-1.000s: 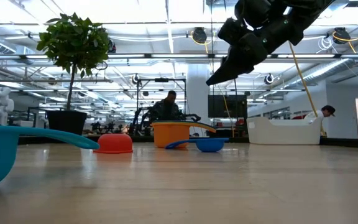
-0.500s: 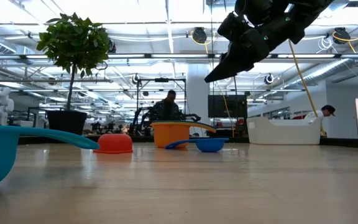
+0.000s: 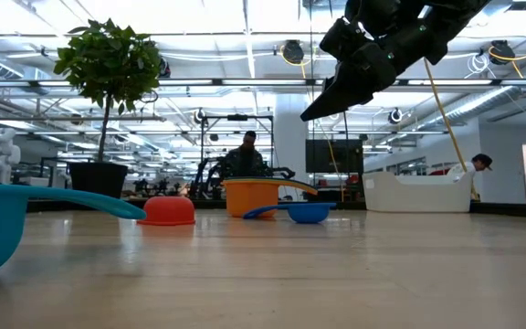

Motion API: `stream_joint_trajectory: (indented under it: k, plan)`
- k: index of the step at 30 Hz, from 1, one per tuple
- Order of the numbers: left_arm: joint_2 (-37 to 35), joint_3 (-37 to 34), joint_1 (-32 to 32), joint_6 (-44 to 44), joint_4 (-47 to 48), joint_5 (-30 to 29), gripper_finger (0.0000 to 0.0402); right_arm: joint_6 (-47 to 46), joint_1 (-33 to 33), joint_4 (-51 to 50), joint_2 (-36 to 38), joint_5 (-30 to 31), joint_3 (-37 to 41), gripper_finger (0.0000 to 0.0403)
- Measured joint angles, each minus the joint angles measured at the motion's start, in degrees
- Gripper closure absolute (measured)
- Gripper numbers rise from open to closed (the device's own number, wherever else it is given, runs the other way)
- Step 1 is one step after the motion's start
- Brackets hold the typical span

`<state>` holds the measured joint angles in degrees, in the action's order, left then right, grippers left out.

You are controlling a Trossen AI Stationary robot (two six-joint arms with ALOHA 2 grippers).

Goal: Nest measuring cups in basket
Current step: Stack the yellow measuring cup into the dark blue measuring cup

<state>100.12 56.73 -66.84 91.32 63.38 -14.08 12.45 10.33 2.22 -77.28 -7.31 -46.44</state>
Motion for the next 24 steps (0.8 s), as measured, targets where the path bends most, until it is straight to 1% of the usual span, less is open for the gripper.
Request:
stream_joint_trajectory:
  k: [3,6,8,11,14,16,21,24]
  plan:
    - [0.00,0.00,0.58,0.68,1.03,-3.03,0.0319,0.00,0.00,0.13,0.00,0.00,0.00,0.0213]
    - [-0.02,0.00,1.45,0.71,1.62,-6.21,0.0356,0.01,0.00,0.13,0.00,0.00,0.00,0.0213]
    - [-0.04,0.00,2.17,0.74,2.24,-7.25,0.0383,0.01,0.00,0.13,0.00,0.00,0.00,0.0213]
    - [-0.07,0.00,3.16,0.95,3.39,-8.36,0.0390,0.02,0.00,0.13,0.00,0.00,0.00,0.0213]
    - [-0.85,0.00,4.26,1.44,3.38,-12.39,0.0388,0.22,0.00,0.13,0.00,0.00,0.00,0.0213]
    - [-2.42,0.00,5.31,2.58,3.40,-18.39,0.0391,0.22,0.00,0.15,0.00,0.00,0.00,0.0213]
    - [-7.44,0.04,8.13,6.27,3.99,-40.05,0.0394,0.24,0.00,1.40,0.00,0.00,-0.02,0.0213]
    - [-10.59,0.04,10.36,6.76,4.36,-50.29,0.0394,0.24,0.00,2.90,0.00,0.00,-0.02,0.0213]
